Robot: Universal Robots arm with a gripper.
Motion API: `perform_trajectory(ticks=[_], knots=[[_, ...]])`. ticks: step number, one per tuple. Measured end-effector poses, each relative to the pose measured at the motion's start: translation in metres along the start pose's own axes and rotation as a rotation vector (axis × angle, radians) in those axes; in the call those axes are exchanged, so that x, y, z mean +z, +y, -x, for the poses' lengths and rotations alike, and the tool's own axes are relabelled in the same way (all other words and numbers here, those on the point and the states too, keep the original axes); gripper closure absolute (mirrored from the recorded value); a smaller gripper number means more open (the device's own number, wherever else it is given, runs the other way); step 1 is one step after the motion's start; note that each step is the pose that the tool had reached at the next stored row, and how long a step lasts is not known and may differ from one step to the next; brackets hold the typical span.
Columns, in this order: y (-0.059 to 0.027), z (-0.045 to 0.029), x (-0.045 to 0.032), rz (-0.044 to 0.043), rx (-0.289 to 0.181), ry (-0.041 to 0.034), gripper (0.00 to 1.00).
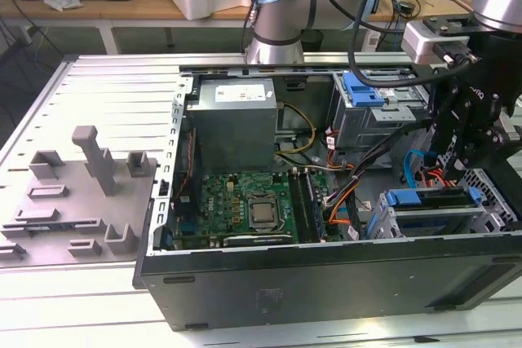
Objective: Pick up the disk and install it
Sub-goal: 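Insert the first disk wire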
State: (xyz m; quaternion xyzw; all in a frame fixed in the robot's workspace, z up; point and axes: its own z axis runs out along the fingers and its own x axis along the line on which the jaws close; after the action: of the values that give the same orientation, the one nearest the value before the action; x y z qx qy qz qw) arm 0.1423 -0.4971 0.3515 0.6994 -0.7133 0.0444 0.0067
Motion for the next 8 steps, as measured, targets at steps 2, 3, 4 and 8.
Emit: perform_trajectory(ticks=[2, 3, 4, 8], knots=[[0.0000, 0.0002, -0.0007, 0.0000, 0.000, -0.0003, 0.51], [0.0001, 0.0003, -0.0009, 0.0001, 0.000, -0.0003, 0.51], [0.0004, 0.0004, -0.0010, 0.0001, 0.000, -0.0001, 0.51], [0.0010, 0.0042, -0.0025, 0.0001, 0.001, 0.0003, 0.51]])
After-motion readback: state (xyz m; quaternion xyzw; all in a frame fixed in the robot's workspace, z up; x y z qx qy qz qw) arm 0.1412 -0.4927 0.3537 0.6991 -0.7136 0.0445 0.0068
